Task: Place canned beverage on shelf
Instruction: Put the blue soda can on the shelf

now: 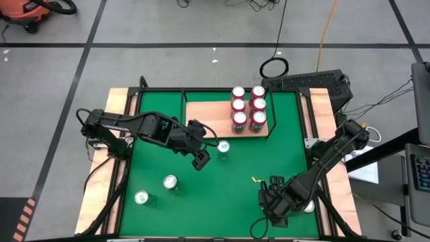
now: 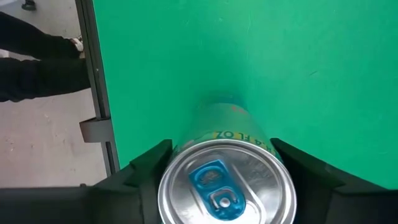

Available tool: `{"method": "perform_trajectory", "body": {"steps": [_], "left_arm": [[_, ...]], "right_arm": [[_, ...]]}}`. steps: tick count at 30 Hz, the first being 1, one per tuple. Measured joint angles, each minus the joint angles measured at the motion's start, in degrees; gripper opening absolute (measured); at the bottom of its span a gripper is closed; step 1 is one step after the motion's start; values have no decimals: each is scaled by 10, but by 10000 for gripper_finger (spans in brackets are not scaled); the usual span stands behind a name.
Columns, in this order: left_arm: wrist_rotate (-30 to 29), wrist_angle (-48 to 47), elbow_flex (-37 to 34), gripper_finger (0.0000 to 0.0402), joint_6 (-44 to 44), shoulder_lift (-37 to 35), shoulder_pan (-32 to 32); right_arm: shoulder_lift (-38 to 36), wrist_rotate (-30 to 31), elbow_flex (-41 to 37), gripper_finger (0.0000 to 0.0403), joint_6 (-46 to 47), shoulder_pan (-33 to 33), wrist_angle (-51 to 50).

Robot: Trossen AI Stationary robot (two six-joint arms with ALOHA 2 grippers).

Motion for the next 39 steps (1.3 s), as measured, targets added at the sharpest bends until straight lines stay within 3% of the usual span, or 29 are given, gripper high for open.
{"method": "perform_trajectory", "body": {"steps": [11, 19, 23, 32, 39], "left_arm": [[0, 114, 0, 396, 6, 0, -4], [-1, 231, 0, 396, 100, 13, -24], [33, 260, 0, 396, 154, 15, -28], [4, 290, 0, 396, 194, 15, 6], [48, 326, 0, 396, 178, 15, 57]], "right_arm": [[-109, -13, -1, 226, -23, -22, -10], [-236, -6, 0, 227, -9, -79, -4], [-288, 40, 0, 230, -3, -111, -1], [-345, 48, 0, 231, -135, -211, 37], [-360, 39, 3, 231, -265, -284, 88]]}}
